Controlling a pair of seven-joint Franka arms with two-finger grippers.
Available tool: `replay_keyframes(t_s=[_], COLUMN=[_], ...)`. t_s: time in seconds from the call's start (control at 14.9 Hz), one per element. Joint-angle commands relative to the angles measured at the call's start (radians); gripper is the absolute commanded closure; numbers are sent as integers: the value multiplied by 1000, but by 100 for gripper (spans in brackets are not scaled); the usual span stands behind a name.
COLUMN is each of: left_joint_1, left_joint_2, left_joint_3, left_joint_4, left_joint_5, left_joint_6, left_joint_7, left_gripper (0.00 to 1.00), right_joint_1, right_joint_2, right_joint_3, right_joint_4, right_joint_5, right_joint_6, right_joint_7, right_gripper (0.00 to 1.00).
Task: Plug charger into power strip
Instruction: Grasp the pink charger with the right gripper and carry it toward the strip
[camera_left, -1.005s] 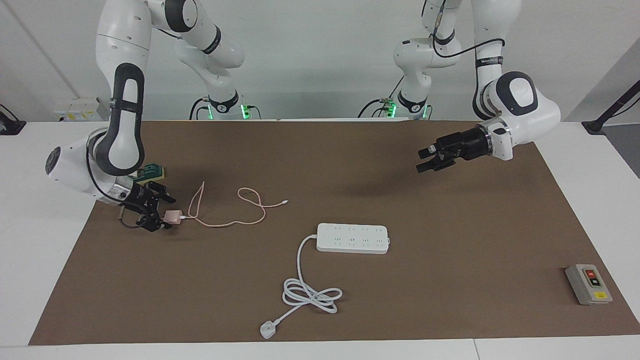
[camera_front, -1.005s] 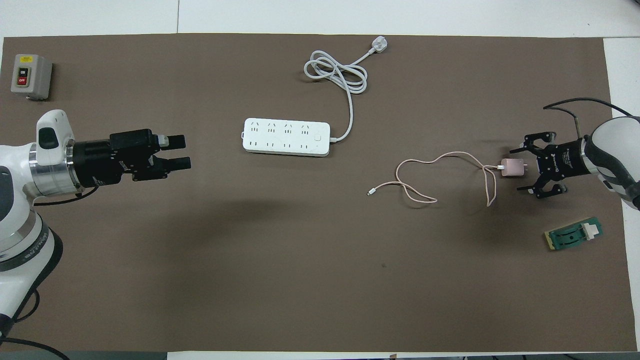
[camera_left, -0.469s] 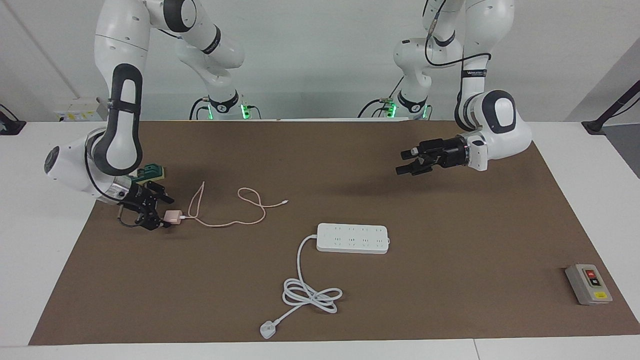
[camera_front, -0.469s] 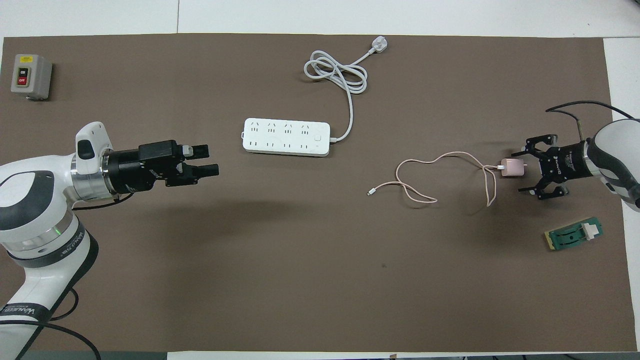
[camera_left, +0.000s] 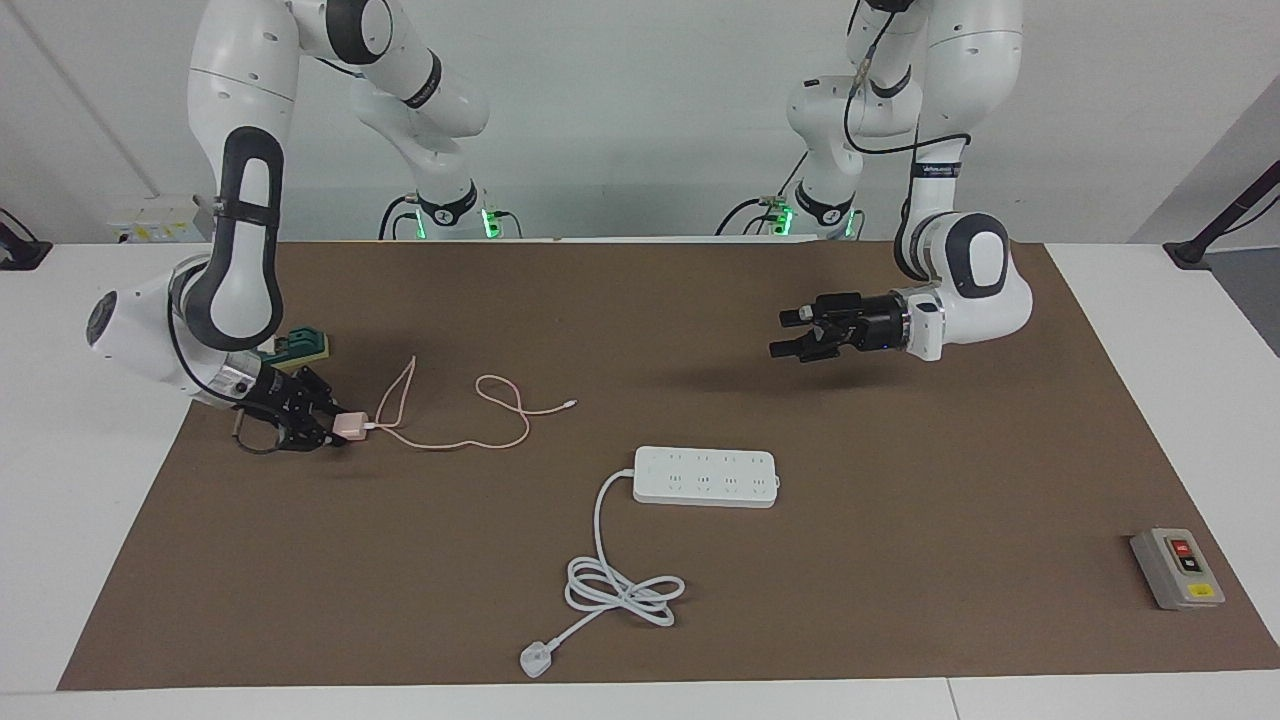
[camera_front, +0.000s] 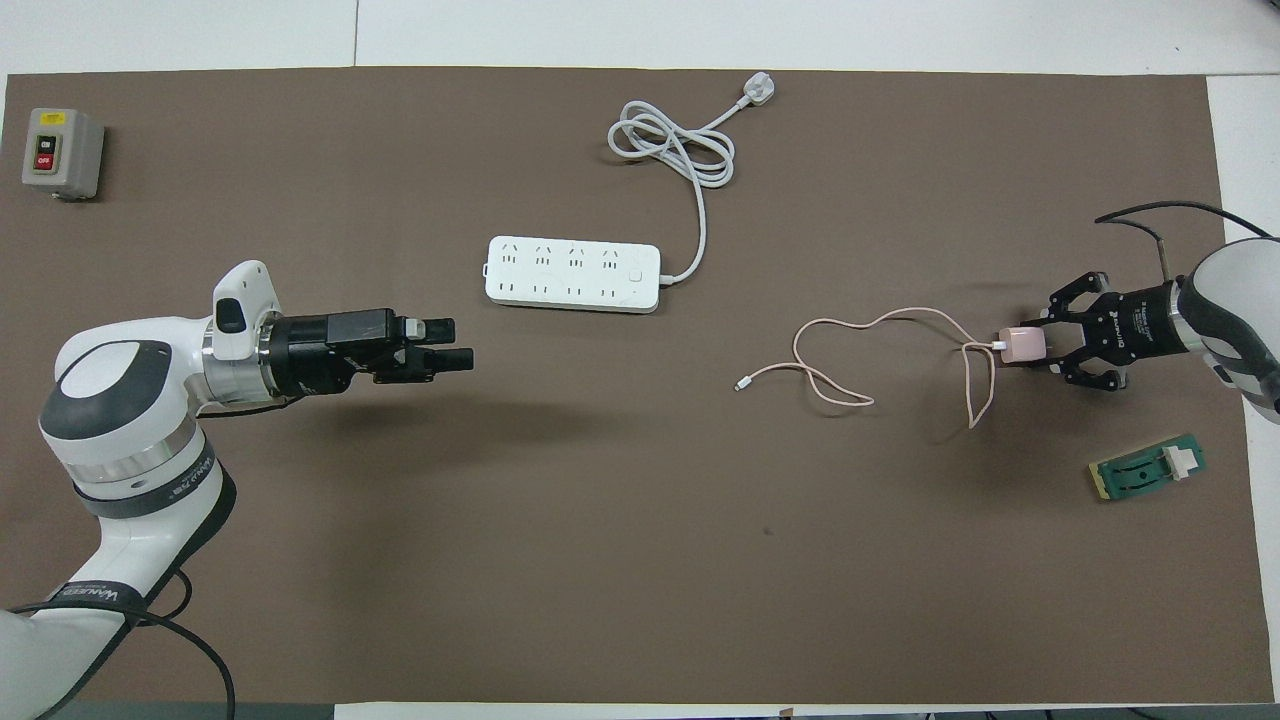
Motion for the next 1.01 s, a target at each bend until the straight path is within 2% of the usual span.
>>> replay_keyframes(t_s=[0.0,0.27,0.4,0.54,0.94], left_joint_1=[-30,-46,-59,-71,-97], left_joint_2=[31,45,51,53,54], left_joint_3=[14,14,14,14,15], left_joint_4=[12,23,23,31,35], left_joint_5=[-25,-49,-88,-99,-125], left_joint_6=[-26,-34,-37,-35,-20], left_joint_7=[65,103,106,111,145], left_gripper=[0,0,0,0,0], right_joint_1=[4,6,33,50,188], right_joint_2=[-7,-5,-10,-36,-125], right_joint_3=[6,12,16,18,21], right_joint_4=[25,114,160,157,153], right_joint_5=[53,53,53,54,76], right_joint_6=[4,-93,-134,-147,-179], right_joint_7=[-12,109,192,218,382], right_gripper=[91,100,100,100,100])
